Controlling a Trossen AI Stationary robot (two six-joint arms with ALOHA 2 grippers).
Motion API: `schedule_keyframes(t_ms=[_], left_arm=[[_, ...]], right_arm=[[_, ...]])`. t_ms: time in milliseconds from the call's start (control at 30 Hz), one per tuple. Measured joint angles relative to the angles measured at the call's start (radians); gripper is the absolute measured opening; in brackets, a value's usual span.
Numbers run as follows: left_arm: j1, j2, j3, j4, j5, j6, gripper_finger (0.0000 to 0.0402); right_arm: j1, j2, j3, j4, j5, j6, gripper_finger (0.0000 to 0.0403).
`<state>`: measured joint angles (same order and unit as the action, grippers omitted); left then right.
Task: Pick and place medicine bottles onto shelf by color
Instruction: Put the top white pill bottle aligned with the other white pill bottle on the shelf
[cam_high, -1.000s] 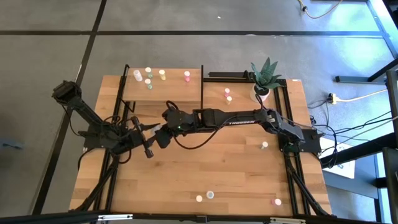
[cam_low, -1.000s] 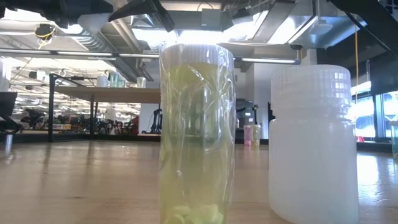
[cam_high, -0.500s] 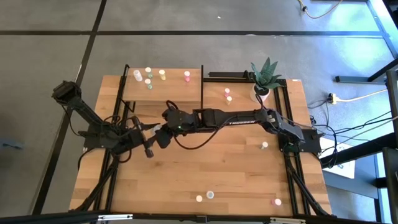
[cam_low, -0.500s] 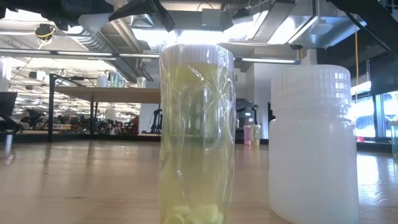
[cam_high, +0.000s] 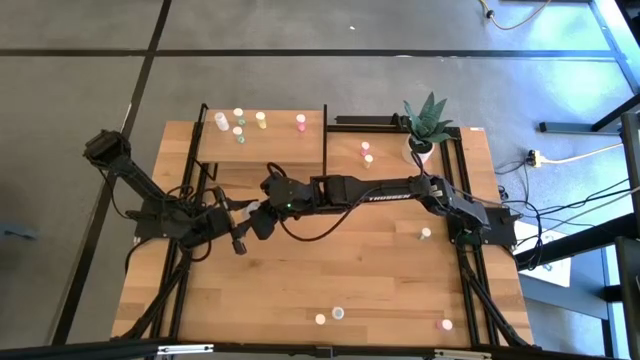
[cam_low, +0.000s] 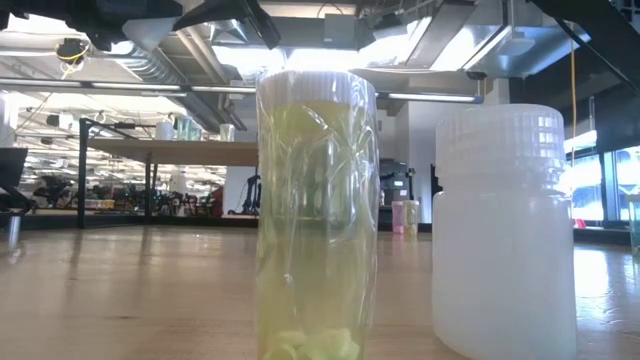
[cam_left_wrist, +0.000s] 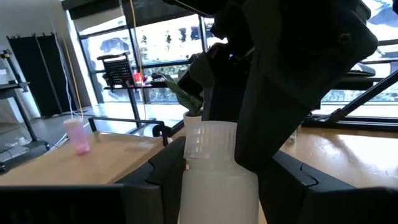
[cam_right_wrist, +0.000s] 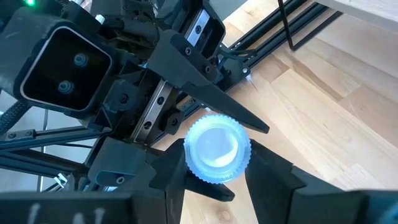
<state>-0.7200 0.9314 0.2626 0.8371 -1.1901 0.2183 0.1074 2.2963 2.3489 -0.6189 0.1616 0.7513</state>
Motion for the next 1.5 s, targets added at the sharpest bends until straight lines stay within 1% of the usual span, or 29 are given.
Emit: schedule_keyframes(t_ms=[167, 300, 533, 667, 900, 1033, 1200, 1500], left_arm=[[0.000, 0.000, 0.000, 0.000, 0.000, -0.026, 0.0153], [0.001, 0.000, 0.000, 0.000, -0.001, -0.015, 0.0150], [0.022, 0.000, 0.000, 0.002, -0.013, -0.008, 0.0163], [0.022, 0.000, 0.000, 0.002, -0.018, -0.044, 0.0164], [0.014, 0.000, 0.000, -0.006, -0.018, -0.152, 0.0165], [0.001, 0.000, 0.000, -0.066, -0.019, -0.197, 0.0165], [-0.007, -0.001, 0.000, -0.130, -0.019, -0.296, 0.0165], [-0.006, -0.001, 0.001, -0.138, -0.019, -0.317, 0.0165]], right_arm=[[0.000, 0.000, 0.000, 0.000, 0.001, 0.004, 0.0140], [0.000, 0.000, 0.000, 0.000, 0.003, 0.003, 0.0141], [-0.002, 0.000, 0.000, 0.002, 0.010, 0.001, 0.0141], [-0.002, 0.000, 0.000, 0.002, 0.010, 0.003, 0.0141], [-0.010, 0.000, 0.000, 0.001, -0.001, 0.029, 0.0141], [-0.015, 0.003, -0.001, -0.007, -0.010, 0.024, 0.0140], [-0.015, 0.004, -0.003, -0.015, -0.012, 0.019, 0.0141], [-0.016, 0.004, -0.003, -0.014, -0.005, 0.004, 0.0139]])
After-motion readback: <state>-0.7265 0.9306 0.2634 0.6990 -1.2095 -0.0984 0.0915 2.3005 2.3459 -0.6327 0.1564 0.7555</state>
